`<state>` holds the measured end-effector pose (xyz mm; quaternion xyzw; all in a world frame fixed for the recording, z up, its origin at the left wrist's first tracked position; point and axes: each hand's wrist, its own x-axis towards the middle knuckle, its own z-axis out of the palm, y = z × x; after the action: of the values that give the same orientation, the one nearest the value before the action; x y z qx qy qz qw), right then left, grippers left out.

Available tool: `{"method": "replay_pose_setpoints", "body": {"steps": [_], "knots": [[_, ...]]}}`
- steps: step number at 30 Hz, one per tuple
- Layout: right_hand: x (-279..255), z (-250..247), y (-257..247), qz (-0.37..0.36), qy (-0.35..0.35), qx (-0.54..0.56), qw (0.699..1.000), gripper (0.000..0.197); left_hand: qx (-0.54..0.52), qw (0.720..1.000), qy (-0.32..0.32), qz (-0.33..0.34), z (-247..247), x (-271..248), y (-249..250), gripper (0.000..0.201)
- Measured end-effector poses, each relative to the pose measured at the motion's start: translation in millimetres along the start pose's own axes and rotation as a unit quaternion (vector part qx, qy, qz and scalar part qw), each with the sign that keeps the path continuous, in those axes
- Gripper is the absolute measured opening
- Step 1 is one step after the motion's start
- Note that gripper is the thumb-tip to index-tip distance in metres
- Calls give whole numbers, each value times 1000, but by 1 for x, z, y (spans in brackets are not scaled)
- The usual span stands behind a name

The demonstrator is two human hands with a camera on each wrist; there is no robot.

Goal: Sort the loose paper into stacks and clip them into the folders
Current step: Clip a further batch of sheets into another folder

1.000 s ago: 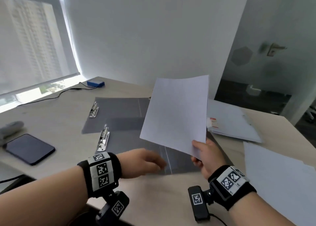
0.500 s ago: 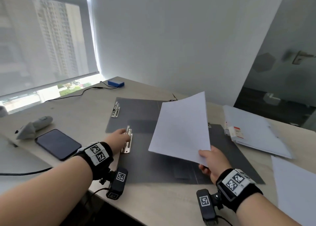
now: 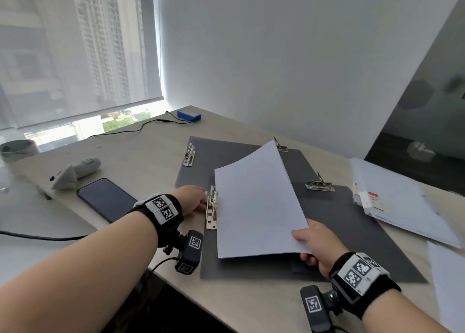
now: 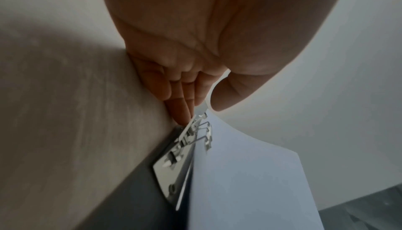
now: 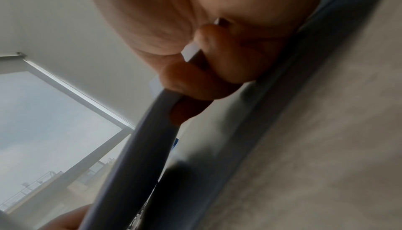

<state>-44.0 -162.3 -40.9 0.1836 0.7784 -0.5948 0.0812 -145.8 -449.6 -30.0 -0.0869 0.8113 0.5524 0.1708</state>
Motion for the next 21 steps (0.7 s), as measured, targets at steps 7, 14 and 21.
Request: {"method": "replay_pose_setpoints", "body": {"steps": [7, 14, 21], "knots": [[-4, -2, -3, -2, -79, -68, 995, 20, 16, 999, -8, -34, 3, 13, 5, 9], [-5, -10, 4, -2, -101, -45, 994, 48, 34, 998, -9, -43, 3, 14, 4, 21], [1, -9, 3, 40, -24, 27, 999, 37, 37, 999, -21, -34, 5, 10, 8, 8]]}}
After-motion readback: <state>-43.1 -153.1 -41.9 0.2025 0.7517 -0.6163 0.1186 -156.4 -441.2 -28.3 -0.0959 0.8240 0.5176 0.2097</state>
